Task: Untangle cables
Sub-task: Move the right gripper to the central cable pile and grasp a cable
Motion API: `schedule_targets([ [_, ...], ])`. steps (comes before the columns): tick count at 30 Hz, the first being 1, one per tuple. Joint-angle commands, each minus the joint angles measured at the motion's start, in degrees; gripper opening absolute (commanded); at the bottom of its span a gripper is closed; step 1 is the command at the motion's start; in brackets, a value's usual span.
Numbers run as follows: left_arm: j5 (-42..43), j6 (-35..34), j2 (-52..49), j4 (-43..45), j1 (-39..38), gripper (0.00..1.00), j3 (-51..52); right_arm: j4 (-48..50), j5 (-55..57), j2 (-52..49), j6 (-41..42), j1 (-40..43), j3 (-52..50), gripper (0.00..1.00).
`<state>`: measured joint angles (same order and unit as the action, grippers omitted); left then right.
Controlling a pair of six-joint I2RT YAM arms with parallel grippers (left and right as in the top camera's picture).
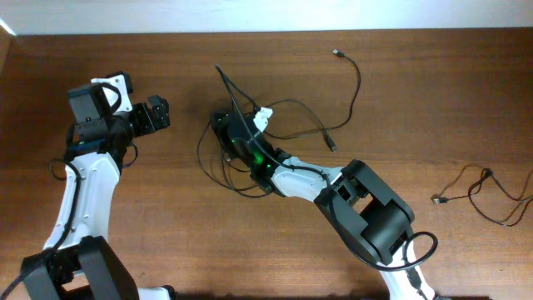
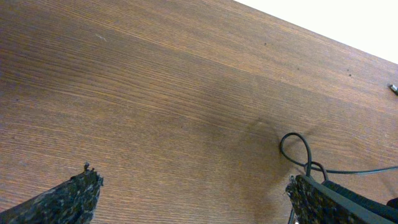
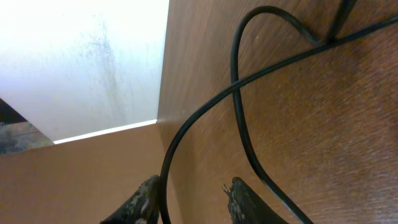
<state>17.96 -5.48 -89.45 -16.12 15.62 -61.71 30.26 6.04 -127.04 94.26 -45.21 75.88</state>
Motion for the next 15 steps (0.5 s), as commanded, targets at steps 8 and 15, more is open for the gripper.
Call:
schedule_targets([
  [8,0.0,-0.3,1.1,0.1,0.3,0.99,-0.2,1.8,1.3,-0.8,-0.8,-0.3,1.3,0.04],
  [15,0.0,-0.3,1.1,0.1,0.3,0.99,-0.2,12.6,-4.2,-0.6,-21.2,1.9,1.7,0.04],
])
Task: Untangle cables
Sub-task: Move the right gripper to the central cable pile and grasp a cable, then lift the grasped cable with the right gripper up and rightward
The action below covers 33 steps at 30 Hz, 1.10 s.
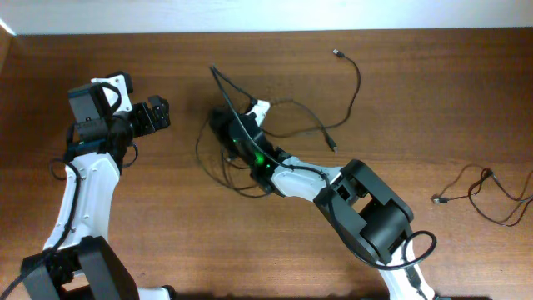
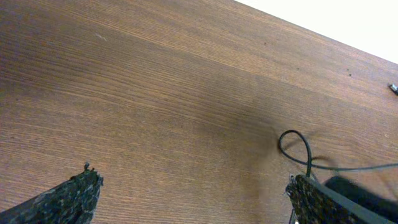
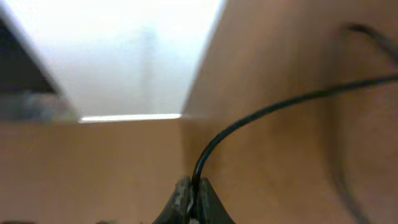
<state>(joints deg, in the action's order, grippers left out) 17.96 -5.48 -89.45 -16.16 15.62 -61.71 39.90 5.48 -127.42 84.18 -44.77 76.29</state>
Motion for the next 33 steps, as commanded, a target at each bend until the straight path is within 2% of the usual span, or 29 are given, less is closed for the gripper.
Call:
schedule_targets([
  [1,0.0,-0.3,1.1,0.1,0.3,0.99,-0.2,4.4,-8.6,0.3,-15.0,3.0,2.3,0.04],
  [5,0.0,-0.3,1.1,0.2,0.3,0.99,-0.2,4.5,-18.2,2.8,-21.1,5.9,4.7,0.04],
  [8,0.0,-0.3,1.1,0.1,0.3,0.99,-0.2,4.0,-21.1,5.9,-25.6,6.5,6.5,0.04],
  [13,0.0,-0.3,1.1,0.1,0.3,0.99,-0.2,-4.8,-23.1,11.5,-33.1,6.6,12.2,0.04],
  [20,0.0,-0.3,1.1,0.1,0.3,0.99,-0.2,-27.1,-23.3,17.1,-45.1,6.6,30.8,0.04],
  [24,0.0,-0.3,1.1,0.1,0.3,0.99,-0.2,-37.7,-23.3,17.4,-47.7,6.6,42.2,0.04],
  [28,0.0,-0.3,1.1,0.1,0.3,0.99,-0.2,-43.8,-23.0,17.4,-49.0,6.6,54.6,0.04],
  [33,0.0,-0.3,1.1,0.1,0.3,0.99,-0.2,-54.2,-20.3,17.5,-56.5,6.7,68.2,0.04],
])
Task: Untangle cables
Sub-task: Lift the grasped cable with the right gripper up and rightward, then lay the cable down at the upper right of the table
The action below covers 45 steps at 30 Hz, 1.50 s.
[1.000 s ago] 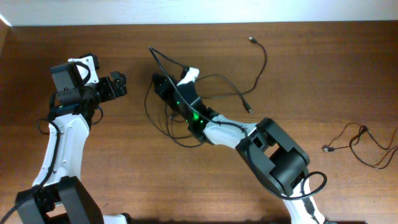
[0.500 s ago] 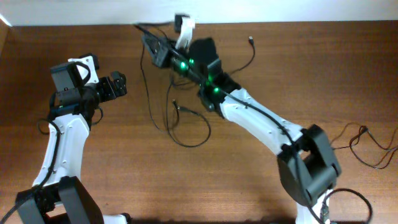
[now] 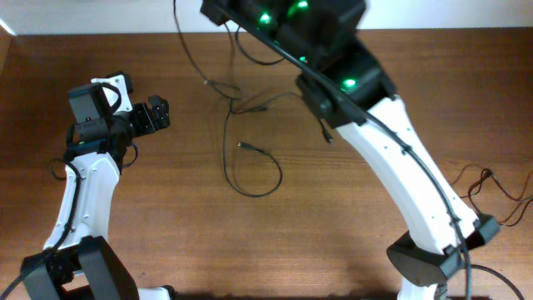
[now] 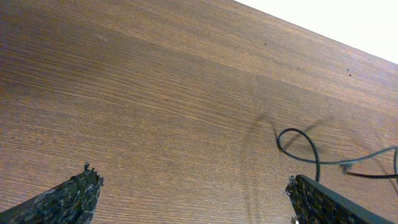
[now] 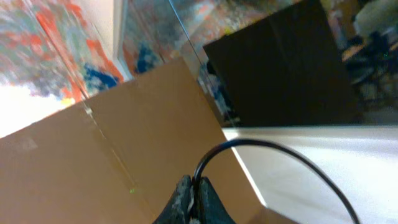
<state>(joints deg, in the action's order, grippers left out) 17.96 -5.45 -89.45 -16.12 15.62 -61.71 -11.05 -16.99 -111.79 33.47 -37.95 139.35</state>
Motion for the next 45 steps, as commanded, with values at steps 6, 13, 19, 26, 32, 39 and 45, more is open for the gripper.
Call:
schedule_targets([
  [6,0.0,-0.3,1.1,0.1,0.3,0.99,-0.2,-13.8,10.1,1.8,-11.0,3.1,11.5,0.04],
  [13,0.0,-0.3,1.1,0.1,0.3,0.99,-0.2,-15.8,10.2,1.9,-7.6,12.7,11.7,0.04],
  [19,0.0,-0.3,1.1,0.1,0.3,0.99,-0.2,-17.4,6.7,1.9,-5.6,19.6,11.7,0.04],
  [26,0.0,-0.3,1.1,0.1,0.3,0.99,-0.2,-22.7,8.5,1.8,-5.8,19.7,11.7,0.04],
  [32,0.0,-0.3,1.1,0.1,0.3,0.99,-0.2,-24.4,13.1,1.8,-6.3,19.7,11.7,0.04],
  [39,0.0,-0.3,1.1,0.1,0.3,0.99,-0.2,-35.5,27.1,1.7,-6.2,28.3,10.2,0.04],
  [45,0.0,-0.3,1.1,0.1,0.3,0.99,-0.2,-38.4,27.1,1.7,-6.2,42.3,4.1,0.04],
])
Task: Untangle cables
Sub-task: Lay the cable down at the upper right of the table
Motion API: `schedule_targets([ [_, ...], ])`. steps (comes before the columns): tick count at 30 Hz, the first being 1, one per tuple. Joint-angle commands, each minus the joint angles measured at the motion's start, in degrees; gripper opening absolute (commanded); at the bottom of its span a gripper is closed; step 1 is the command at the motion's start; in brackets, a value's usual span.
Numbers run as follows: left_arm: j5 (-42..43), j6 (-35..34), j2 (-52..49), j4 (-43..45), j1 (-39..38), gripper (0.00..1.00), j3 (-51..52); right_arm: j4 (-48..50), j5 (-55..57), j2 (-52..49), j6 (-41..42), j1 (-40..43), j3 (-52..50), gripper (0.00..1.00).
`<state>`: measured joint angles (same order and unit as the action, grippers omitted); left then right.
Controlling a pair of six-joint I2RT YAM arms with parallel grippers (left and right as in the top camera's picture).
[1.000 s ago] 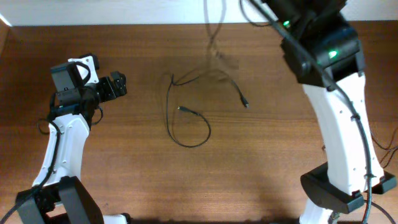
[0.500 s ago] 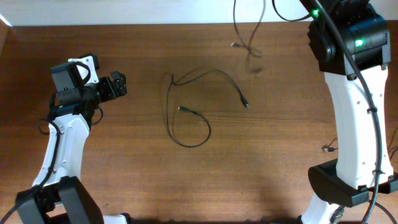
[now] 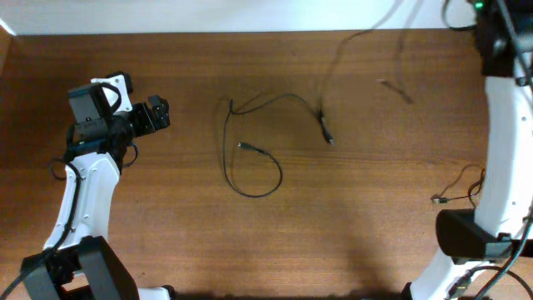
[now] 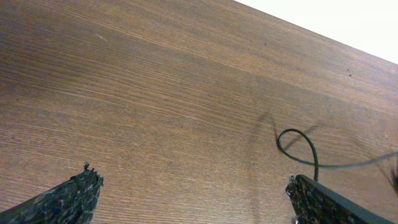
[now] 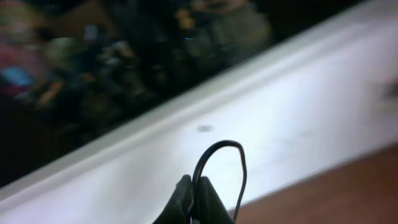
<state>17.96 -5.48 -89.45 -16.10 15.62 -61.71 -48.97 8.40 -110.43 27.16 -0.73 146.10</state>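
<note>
One black cable (image 3: 250, 179) lies on the table in a loop, and its run ends near a plug (image 3: 327, 135). A second black cable (image 3: 350, 46) hangs blurred in the air from there toward the top right. My right gripper (image 5: 194, 182) is shut on a bend of that black cable (image 5: 219, 147), high up and facing the wall. In the overhead view only the right arm (image 3: 502, 100) shows, at the right edge. My left gripper (image 4: 193, 186) stands open above bare wood, with the cable's small loop (image 4: 297, 144) to its right. It shows at the left (image 3: 156, 114) from overhead.
A thin brown cable (image 3: 470, 190) lies in a heap at the right side of the table beside the right arm's base. The table's back edge meets a white wall (image 3: 250, 15). A blurred cable end (image 3: 396, 90) hangs right of the middle.
My right arm has gone from over the top middle to the far right edge with the cable still pinched. The lifted cable now stretches toward the top right. The left arm has not moved.
My right gripper was low at the tangle in the middle, open around a black cable. Then it was shut on that cable. Later it held the cable high above the back edge, with a loop left on the table. Now it holds it at the far right.
</note>
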Motion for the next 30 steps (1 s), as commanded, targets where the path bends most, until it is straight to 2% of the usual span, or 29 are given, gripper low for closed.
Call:
schedule_targets([
  [1,0.0,-0.3,1.1,0.1,0.3,0.99,-0.2,-0.5,1.4,0.3,0.1,6.7,-3.5,0.04],
  [8,0.0,-0.3,1.1,0.1,0.3,0.99,-0.2,0.4,0.5,0.3,2.4,17.1,-16.8,0.04],
  [11,0.0,-0.3,1.1,0.1,0.3,0.99,-0.2,2.7,-6.3,0.3,3.3,19.7,-21.1,0.04],
  [15,0.0,-0.3,1.1,0.1,0.3,0.99,-0.2,7.3,-17.8,0.9,3.4,20.1,-21.2,0.04],
  [23,0.0,-0.3,1.1,0.1,0.3,0.99,-0.2,15.5,-31.0,3.3,13.7,10.4,-21.1,0.04],
  [26,0.0,-0.3,1.1,0.1,0.3,0.99,-0.2,18.4,-31.8,3.3,14.3,3.8,-21.1,0.04],
  [30,0.0,-0.3,1.1,0.1,0.3,0.99,-0.2,20.1,-31.1,3.3,16.5,0.0,-21.1,0.04],
])
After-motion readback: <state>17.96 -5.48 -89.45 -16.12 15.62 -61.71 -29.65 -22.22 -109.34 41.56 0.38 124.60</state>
